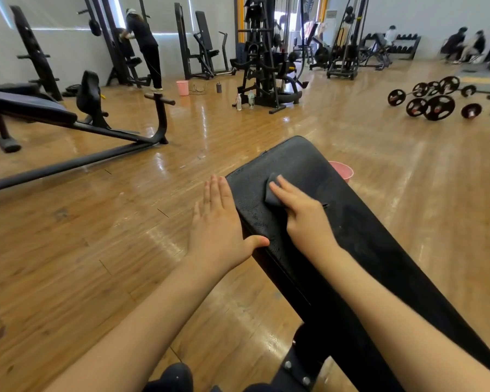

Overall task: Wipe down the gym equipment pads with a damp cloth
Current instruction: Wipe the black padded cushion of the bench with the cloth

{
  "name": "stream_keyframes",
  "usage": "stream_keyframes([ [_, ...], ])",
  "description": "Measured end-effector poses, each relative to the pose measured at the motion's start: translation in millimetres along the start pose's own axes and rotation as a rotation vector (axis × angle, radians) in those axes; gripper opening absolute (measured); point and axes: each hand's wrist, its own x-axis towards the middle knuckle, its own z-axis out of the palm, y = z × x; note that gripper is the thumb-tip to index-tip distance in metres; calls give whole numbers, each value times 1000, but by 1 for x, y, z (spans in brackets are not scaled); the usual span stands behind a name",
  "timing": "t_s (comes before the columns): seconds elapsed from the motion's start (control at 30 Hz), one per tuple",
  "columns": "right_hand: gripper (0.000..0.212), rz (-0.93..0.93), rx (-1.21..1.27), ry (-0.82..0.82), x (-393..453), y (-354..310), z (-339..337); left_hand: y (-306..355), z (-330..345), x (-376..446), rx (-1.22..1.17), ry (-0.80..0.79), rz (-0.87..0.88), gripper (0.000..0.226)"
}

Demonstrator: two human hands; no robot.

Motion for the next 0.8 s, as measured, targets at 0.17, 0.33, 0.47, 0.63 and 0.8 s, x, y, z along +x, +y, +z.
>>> stream_keyframes([
  [0.17, 55, -182, -67, -114, -1, -20, -14, -3, 0, 0, -31, -8, 21, 134],
  [0.33, 60, -342, -114, -191, -9, -29, 5, -7, 4, -1, -78, -13, 32, 143],
  [0.47, 53, -383, -129, -157, -22, -5, -7, -6, 5, -1, -72, 3, 22, 143],
  [0.63, 71, -222, -168, -110, 4, 33, -18, -4, 5, 0, -25, -10, 17, 143],
  [0.8, 70, 131, -269, -131, 52, 87, -47, -4, 3, 0, -20, -24, 16, 143],
])
